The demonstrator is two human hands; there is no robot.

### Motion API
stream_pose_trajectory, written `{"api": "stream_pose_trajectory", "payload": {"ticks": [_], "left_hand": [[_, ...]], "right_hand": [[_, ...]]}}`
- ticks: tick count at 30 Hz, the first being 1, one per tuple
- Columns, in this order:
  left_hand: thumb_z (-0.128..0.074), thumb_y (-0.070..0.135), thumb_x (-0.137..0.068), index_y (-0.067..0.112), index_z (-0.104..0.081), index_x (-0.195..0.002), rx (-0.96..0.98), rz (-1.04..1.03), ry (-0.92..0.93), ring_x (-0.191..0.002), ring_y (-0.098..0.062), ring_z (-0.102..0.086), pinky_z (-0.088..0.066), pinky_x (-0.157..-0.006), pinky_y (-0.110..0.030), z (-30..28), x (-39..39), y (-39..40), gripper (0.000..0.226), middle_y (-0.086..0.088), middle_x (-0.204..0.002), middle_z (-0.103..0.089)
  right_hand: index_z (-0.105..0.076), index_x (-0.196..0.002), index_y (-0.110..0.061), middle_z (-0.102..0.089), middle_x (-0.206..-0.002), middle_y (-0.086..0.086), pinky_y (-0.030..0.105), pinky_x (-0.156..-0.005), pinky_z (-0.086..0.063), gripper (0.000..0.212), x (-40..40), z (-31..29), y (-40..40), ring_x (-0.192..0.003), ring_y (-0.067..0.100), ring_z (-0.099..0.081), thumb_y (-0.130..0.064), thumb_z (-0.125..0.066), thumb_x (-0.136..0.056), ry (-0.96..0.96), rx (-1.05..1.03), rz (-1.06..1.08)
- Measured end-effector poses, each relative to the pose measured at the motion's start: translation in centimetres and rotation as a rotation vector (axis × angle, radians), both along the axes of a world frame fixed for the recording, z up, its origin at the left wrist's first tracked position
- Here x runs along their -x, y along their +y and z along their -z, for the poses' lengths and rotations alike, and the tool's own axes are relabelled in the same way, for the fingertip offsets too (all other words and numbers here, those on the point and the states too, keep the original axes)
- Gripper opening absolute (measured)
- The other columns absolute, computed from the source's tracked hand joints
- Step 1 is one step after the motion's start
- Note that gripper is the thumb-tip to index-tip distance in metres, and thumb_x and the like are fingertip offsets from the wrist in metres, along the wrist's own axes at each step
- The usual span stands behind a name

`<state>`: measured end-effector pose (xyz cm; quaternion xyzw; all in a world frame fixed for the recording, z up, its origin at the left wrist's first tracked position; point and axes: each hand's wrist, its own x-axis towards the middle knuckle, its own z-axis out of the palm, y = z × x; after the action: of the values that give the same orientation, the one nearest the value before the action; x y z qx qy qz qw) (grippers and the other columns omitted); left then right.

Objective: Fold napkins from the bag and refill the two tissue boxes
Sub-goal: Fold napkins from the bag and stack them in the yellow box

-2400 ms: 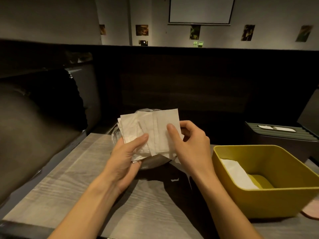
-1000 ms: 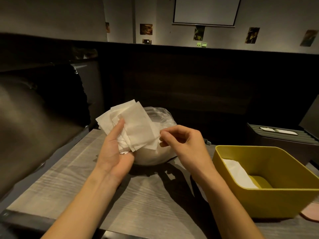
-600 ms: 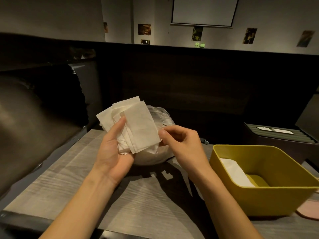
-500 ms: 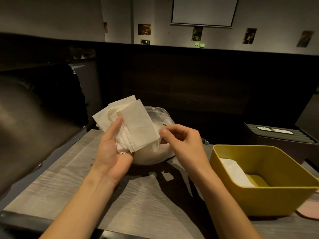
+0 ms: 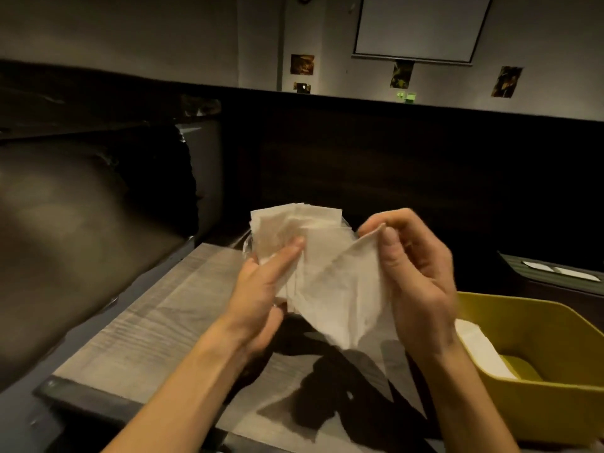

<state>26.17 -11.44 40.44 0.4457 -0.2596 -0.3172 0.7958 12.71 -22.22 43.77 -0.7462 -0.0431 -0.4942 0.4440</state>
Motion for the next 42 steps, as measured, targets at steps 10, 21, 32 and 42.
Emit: {"api": "stream_pose_trajectory", "payload": {"ticks": [10, 21, 32, 42], "left_hand": [[-0.075, 0.024, -0.087, 0.022, -0.062, -0.13, -0.076, 0.206, -0.063, -0.11, -0.024, -0.073, -0.058, -0.092, -0.045, 0.4, 0.4, -0.1, 0.045, -0.005, -0.118, -0.076], [-0.061, 0.028, -0.098, 0.024, -0.062, -0.13, -0.034, 0.153, -0.037, -0.114, -0.022, -0.072, -0.059, -0.093, -0.044, 0.4, 0.8, -0.5, 0.032, -0.004, -0.121, -0.076], [-0.055, 0.035, -0.102, 0.023, -0.06, -0.136, -0.037, 0.144, 0.049, -0.115, -0.025, -0.071, -0.054, -0.1, -0.052, 0.2, 1.5, -0.1, 0.037, -0.006, -0.124, -0.074], [-0.045, 0.038, -0.106, 0.023, -0.064, -0.129, -0.074, 0.154, -0.048, -0.117, -0.021, -0.07, -0.057, -0.097, -0.042, -0.2, 3.9, 0.9, 0.034, -0.005, -0.122, -0.075]], "right_hand": [[-0.062, -0.127, -0.033, -0.058, -0.112, -0.025, 0.007, -0.09, -0.047, 0.029, -2.4, 2.6, -0.9, -0.111, -0.009, -0.057, -0.037, -0.066, -0.099, 0.231, 0.169, 0.505], [-0.072, -0.107, -0.033, -0.073, -0.098, -0.017, 0.034, -0.076, -0.064, 0.01, -2.0, 2.9, -1.1, -0.093, 0.002, -0.072, -0.034, -0.071, -0.097, 0.292, -0.297, 0.25], [-0.068, -0.098, -0.04, -0.069, -0.092, -0.019, 0.014, -0.07, -0.055, 0.007, -2.3, 3.3, -0.8, -0.091, -0.004, -0.065, -0.037, -0.074, -0.094, 0.281, -0.256, 0.38], [-0.054, -0.129, -0.044, -0.056, -0.123, -0.02, 0.015, -0.076, -0.052, 0.042, -0.7, 4.1, 0.5, -0.108, -0.004, -0.057, -0.056, -0.069, -0.092, 0.414, -0.27, 0.305]]}}
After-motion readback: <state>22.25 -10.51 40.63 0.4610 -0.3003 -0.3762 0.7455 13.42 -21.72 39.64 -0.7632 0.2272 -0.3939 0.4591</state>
